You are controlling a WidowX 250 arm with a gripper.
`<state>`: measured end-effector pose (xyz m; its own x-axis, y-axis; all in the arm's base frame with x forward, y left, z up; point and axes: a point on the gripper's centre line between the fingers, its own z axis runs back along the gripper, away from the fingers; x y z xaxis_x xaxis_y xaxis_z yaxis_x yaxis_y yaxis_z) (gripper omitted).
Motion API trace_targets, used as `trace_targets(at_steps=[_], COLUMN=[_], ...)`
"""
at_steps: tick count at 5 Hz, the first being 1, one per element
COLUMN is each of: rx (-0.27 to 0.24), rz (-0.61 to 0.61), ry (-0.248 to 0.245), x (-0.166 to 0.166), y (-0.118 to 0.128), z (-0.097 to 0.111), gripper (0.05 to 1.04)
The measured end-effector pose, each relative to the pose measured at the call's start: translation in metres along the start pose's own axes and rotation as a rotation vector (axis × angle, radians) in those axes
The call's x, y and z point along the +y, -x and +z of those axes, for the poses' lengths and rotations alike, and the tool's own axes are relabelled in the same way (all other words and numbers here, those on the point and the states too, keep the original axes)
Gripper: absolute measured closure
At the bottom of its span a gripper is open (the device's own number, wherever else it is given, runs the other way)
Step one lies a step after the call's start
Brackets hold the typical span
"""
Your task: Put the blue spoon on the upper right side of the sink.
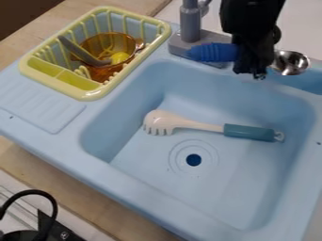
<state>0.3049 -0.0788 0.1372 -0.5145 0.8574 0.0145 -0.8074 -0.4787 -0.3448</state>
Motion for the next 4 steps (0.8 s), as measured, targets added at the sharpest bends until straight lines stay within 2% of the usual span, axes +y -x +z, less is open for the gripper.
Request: trace_targets(at_steps=[1,3,4], rx=[0.036,0.054,0.02], rz=[-0.071,-0.13,-0.131], ry=[0.023,0.1,0.125], x=[-0.0003,-0.0082,-0.0097], y=[0.0034,0.0101,0.0109], z=[-0.0018,0.0006,-0.0063], gripper=[0.731,0.731,0.731])
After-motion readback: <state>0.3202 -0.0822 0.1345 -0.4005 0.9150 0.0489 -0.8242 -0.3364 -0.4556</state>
